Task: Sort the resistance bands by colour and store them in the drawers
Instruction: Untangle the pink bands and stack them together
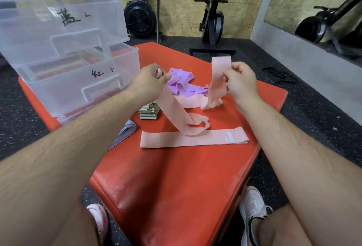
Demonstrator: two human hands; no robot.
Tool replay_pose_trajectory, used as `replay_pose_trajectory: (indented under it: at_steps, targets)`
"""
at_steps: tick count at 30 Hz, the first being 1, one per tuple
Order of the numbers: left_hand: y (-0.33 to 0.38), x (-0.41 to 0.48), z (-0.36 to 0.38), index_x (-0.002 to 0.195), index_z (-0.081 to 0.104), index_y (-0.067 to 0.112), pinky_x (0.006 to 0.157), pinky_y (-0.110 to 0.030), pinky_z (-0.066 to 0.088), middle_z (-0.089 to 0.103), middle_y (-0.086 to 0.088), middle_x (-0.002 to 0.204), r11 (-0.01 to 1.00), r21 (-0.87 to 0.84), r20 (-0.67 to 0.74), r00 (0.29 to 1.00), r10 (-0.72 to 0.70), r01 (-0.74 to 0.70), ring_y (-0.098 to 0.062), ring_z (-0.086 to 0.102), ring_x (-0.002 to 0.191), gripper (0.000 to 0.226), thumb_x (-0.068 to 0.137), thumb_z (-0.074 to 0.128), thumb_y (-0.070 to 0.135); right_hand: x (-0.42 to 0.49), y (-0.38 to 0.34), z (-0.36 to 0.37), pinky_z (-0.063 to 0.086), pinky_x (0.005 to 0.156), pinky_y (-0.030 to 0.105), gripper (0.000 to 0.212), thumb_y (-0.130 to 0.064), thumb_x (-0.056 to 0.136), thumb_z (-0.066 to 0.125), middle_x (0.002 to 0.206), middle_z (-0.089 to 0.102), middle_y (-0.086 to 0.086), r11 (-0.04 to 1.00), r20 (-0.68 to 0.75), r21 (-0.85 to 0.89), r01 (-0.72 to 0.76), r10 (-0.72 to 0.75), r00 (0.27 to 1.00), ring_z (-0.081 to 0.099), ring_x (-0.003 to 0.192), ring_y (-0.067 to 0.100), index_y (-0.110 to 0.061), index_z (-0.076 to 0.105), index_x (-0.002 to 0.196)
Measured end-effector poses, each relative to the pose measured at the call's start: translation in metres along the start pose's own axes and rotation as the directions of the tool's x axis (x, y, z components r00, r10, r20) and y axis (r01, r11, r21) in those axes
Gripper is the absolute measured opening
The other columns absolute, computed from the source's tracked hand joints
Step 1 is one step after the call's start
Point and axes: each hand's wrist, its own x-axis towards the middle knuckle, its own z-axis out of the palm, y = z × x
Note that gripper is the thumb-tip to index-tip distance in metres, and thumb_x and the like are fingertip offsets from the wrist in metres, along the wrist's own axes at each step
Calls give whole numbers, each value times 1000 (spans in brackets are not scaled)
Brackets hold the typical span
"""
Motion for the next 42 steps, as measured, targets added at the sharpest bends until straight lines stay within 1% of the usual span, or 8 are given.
replay_pose_trajectory:
  at_steps: [4,7,12,19,25,34,37,42]
  targets:
    - [13,-9,-2,92,59,17,56,-20,40,59,8,79,999,-20,88,996,28,-26,-6,53,68,25,95,60,41,-10,0,-6,50,90,35,58,-31,84,66,118,65,1,811,67,-583,-47,106,992,64,108,25,-19,46,136]
    - [24,-14,-6,95,61,16,64,-21,42,62,4,90,995,-100,168,986,22,-5,-5,54,77,26,94,54,41,-29,-15,6,50,89,35,53,-20,84,70,99,65,-5,915,317,-367,167,-46,947,63,99,16,-25,49,132]
    - [38,-20,-14,95,63,10,59,-9,42,61,3,90,956,-292,148,987,61,-15,1,55,74,22,91,42,9,-55,-18,41,51,93,24,41,-12,88,77,114,70,-4,990,691,-31,138,-78,719,65,105,3,-16,59,125]
    - [20,-28,-21,98,60,16,62,-11,42,60,12,86,982,-178,-7,998,62,-62,-5,54,76,16,96,44,13,-60,-18,35,38,69,32,60,-48,65,82,77,58,8,962,714,-192,193,2,700,55,71,19,1,60,91]
    - [4,-36,-40,86,56,25,72,-44,57,66,-5,85,969,-240,-103,990,-93,66,-21,60,73,13,90,44,20,-52,-11,-15,47,83,36,25,-7,72,83,86,70,7,888,795,-425,174,274,542,65,80,16,-16,66,88]
    - [-4,-55,-40,103,62,14,69,-43,55,69,-14,101,940,-293,-101,971,-215,177,-23,65,73,20,94,46,23,-49,-5,-67,55,78,29,34,15,81,62,98,68,8,911,708,-413,-5,324,627,65,86,15,-2,65,111]
    - [-6,-58,-38,100,63,15,66,-44,53,69,-15,102,922,-329,-97,964,-248,204,-35,70,90,18,92,48,22,-51,0,-73,51,59,24,34,15,77,59,98,66,9,906,609,-423,6,279,743,64,76,15,-10,69,99]
    - [-9,-58,-34,103,63,15,65,-43,54,68,-9,96,927,-319,-110,963,-244,199,-33,69,89,20,93,48,24,-51,5,-79,59,81,40,21,-9,74,75,97,65,3,825,278,-564,-28,221,935,64,81,22,-16,60,87]
